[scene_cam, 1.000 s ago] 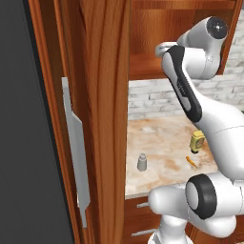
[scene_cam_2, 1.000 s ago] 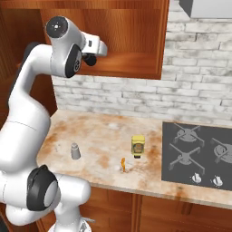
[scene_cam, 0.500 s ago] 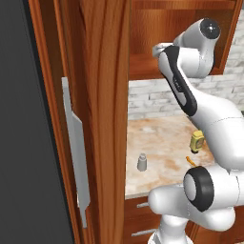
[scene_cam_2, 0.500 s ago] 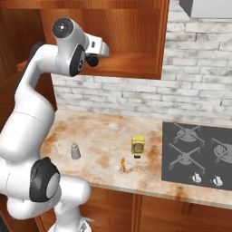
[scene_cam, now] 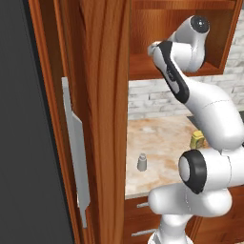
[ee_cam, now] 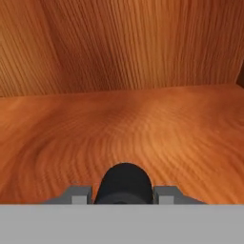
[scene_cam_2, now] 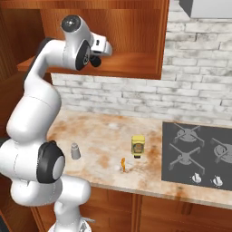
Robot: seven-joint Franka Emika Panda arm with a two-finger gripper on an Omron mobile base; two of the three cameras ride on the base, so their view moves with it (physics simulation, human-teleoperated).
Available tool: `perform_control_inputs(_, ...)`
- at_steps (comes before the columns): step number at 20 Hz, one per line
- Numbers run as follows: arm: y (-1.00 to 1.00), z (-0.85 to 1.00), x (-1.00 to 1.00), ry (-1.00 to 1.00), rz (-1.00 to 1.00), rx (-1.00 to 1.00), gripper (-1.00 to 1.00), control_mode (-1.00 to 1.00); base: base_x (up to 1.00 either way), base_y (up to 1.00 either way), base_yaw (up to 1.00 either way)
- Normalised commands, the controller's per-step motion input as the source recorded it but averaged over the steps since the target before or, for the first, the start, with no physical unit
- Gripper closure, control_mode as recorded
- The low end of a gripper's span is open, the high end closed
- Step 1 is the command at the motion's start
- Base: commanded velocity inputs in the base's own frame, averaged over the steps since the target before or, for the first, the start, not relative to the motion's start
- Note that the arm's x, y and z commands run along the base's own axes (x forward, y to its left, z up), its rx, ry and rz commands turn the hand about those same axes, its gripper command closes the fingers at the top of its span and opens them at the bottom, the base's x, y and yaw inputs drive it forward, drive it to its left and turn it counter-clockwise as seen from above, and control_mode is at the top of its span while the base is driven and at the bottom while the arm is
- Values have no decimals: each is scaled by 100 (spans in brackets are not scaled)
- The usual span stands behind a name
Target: There are various items on the counter. Only move the condiments/shakers into the cabinet.
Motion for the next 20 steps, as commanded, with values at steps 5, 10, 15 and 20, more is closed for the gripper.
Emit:
perform_control_inputs(5, 0, -17, 40, 1, 0, 0, 100, -100, 0, 0, 0)
perform_control_inputs(10, 0, -23, 41, 0, 0, 0, 100, -100, 0, 0, 0)
perform_control_inputs(15, 0, -24, 33, 0, 0, 0, 100, -100, 0, 0, 0)
perform_control_inputs(20, 0, -23, 27, 0, 0, 0, -100, -100, 0, 0, 0)
